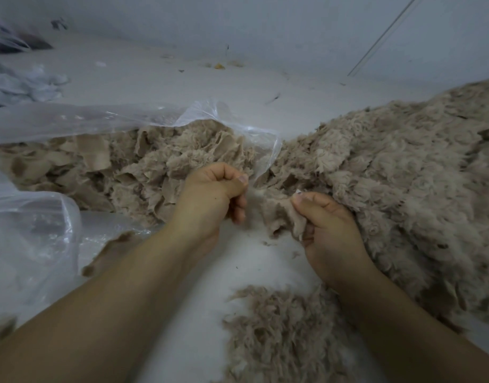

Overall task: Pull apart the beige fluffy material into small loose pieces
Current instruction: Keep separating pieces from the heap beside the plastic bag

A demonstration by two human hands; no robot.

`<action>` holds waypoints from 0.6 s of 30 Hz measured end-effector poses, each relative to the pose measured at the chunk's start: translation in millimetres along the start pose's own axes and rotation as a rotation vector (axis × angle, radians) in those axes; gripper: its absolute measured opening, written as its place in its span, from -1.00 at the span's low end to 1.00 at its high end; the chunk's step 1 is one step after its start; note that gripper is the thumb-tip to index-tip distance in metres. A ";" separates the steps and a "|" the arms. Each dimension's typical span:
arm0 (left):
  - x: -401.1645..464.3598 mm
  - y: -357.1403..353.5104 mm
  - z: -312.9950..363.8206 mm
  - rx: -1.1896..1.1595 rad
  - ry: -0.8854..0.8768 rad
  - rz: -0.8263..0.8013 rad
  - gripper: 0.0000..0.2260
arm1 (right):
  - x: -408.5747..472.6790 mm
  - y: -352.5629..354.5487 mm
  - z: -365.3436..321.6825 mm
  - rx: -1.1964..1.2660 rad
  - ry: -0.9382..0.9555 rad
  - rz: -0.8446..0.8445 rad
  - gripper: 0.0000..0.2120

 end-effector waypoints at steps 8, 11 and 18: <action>-17.2 0.4 4.9 0.420 0.402 -1.004 -0.83 | -1.9 -3.2 -0.2 -0.020 0.020 0.021 -0.78; -13.9 -3.0 6.1 0.384 0.317 -0.767 -0.89 | -1.8 -2.6 -1.2 -0.032 0.015 0.026 -0.79; -7.7 -12.6 -8.4 0.159 0.127 -0.230 -0.81 | 0.6 -2.5 0.2 -0.097 0.001 0.045 -0.75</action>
Point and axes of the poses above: each hand's wrist, its own x-axis towards the middle knuckle, its own y-axis out of the back of the hand, z = x × y, the point moved 1 cm from there along x, towards the middle knuckle, and after that the axes turned 3 degrees about -x, right-handed, at the moved point
